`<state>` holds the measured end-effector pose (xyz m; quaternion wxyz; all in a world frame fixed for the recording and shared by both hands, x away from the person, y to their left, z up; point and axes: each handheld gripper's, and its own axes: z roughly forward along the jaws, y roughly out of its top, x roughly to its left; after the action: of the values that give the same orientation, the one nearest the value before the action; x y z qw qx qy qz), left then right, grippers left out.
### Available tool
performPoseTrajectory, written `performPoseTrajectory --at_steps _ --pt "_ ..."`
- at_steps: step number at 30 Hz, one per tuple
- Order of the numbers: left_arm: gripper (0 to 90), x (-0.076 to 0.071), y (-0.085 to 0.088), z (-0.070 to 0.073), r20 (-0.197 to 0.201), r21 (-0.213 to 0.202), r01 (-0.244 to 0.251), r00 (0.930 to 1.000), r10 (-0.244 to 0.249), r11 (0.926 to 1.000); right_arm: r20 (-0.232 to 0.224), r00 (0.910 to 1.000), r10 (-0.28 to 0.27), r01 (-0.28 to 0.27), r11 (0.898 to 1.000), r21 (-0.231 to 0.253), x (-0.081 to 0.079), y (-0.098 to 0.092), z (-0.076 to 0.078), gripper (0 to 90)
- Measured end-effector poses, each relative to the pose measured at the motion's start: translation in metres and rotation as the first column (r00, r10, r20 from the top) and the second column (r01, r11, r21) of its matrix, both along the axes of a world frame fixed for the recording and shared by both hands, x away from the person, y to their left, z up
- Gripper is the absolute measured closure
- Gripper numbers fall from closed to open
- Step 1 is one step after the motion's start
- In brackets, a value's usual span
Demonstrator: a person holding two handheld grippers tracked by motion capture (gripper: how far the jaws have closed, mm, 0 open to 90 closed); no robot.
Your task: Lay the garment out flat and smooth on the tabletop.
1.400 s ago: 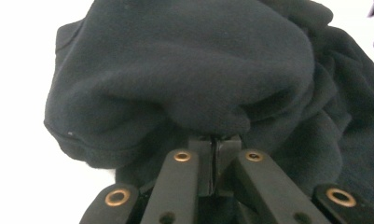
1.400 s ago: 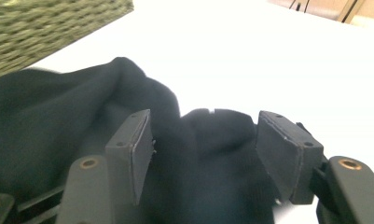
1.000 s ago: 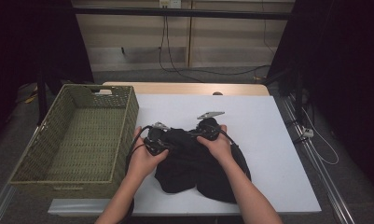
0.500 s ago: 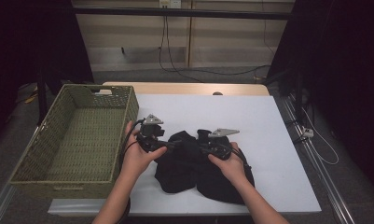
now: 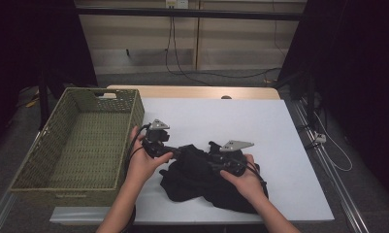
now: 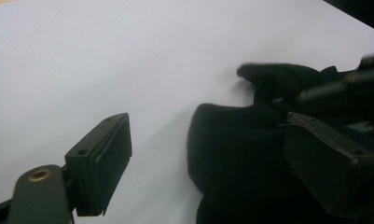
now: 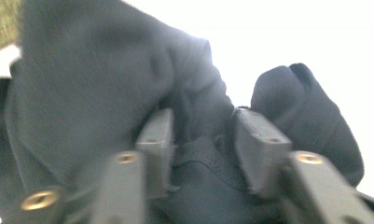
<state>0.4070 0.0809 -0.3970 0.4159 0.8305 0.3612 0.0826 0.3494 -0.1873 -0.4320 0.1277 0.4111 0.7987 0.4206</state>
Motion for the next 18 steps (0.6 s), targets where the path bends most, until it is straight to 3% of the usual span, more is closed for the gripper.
performPoseTrajectory --at_steps 4,7,11,14,16,18 --pt "15.6 0.002 0.001 -0.002 -0.001 -0.004 -0.002 1.0 0.002 1.0 0.049 0.9979 -0.042 0.04 0.998 0.052 0.01 -0.009 0.022 40.8" --pt "15.3 0.003 0.0 -0.004 -0.016 -0.019 -0.017 0.9997 0.017 0.9997 0.104 0.9883 -0.111 0.105 0.992 0.065 0.028 -0.021 0.03 39.1" --pt "14.9 0.005 0.002 -0.004 -0.015 -0.008 -0.001 0.9999 0.001 1.0 0.072 0.9811 -0.18 0.175 0.982 0.067 0.055 -0.036 0.023 43.2" --pt "14.7 0.006 0.002 -0.005 -0.024 -0.021 -0.013 0.9996 0.012 0.9997 0.028 0.9775 -0.209 0.209 0.978 0.002 0.074 -0.046 0.007 44.1" --pt "14.7 0.007 0.003 -0.005 -0.026 -0.024 -0.016 0.9995 0.016 0.9996 -0.02 0.9793 -0.202 0.201 0.979 -0.028 0.078 -0.046 -0.003 43.9" --pt "14.7 0.009 0.004 -0.005 -0.015 -0.014 0.001 0.9999 -0.001 0.9999 -0.065 0.9835 -0.169 0.168 0.986 -0.024 0.078 -0.041 -0.011 43.8"
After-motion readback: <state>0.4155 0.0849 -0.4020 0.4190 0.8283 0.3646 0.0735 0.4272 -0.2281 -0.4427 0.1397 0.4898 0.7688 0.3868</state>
